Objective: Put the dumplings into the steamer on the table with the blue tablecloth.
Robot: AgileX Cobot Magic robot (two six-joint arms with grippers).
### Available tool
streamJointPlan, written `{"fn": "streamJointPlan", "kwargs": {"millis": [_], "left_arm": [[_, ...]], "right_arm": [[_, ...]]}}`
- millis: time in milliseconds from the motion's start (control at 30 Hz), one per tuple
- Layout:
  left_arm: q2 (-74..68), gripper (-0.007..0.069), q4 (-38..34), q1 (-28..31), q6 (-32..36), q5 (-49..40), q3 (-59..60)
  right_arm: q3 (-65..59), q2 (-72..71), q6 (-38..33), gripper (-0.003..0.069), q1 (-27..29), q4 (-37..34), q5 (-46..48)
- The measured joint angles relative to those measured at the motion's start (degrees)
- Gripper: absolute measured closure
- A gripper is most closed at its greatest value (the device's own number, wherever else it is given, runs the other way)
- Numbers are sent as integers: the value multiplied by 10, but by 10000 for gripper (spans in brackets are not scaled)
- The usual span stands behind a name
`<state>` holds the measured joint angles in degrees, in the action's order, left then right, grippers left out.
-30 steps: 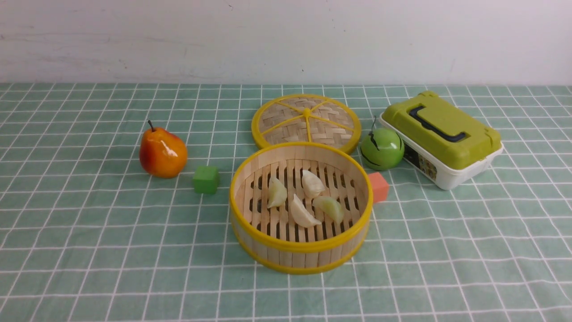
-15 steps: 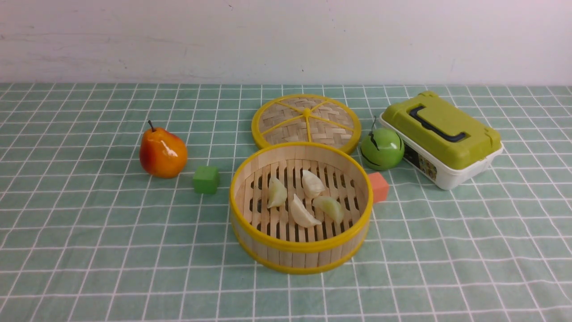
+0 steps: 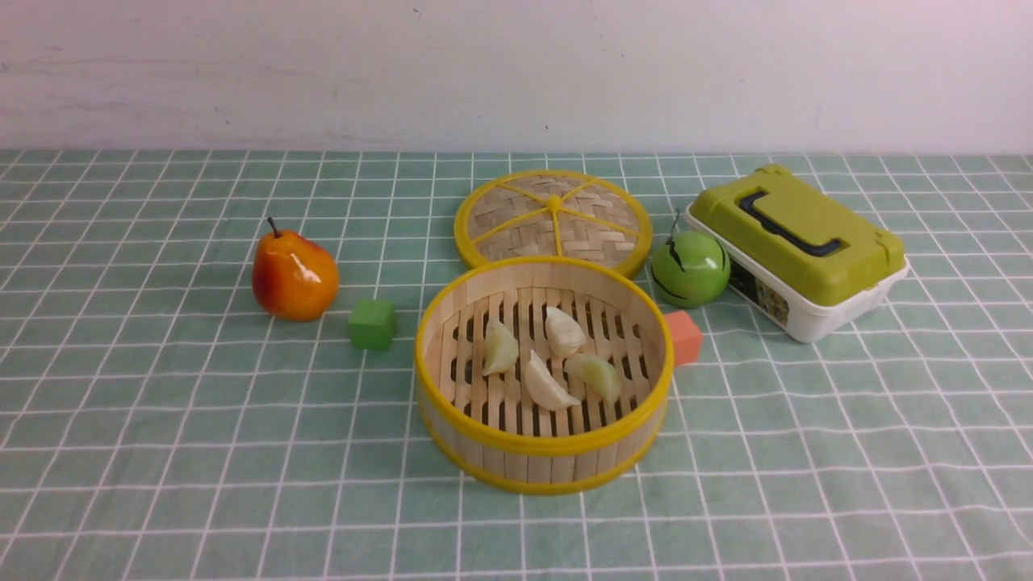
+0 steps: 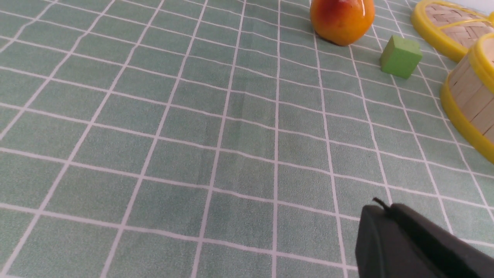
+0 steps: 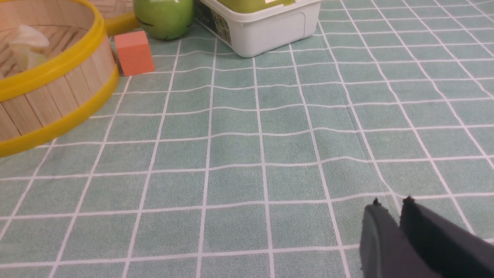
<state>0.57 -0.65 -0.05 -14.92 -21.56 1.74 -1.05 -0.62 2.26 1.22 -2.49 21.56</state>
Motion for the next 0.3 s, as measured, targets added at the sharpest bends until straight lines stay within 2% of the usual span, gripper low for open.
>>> {"fn": "streamJointPlan", "kwargs": {"millis": [300], "left_arm": [[0, 619, 0, 0, 0, 0, 0]], "right_arm": [[0, 0, 0, 565, 0, 0, 0]]}}
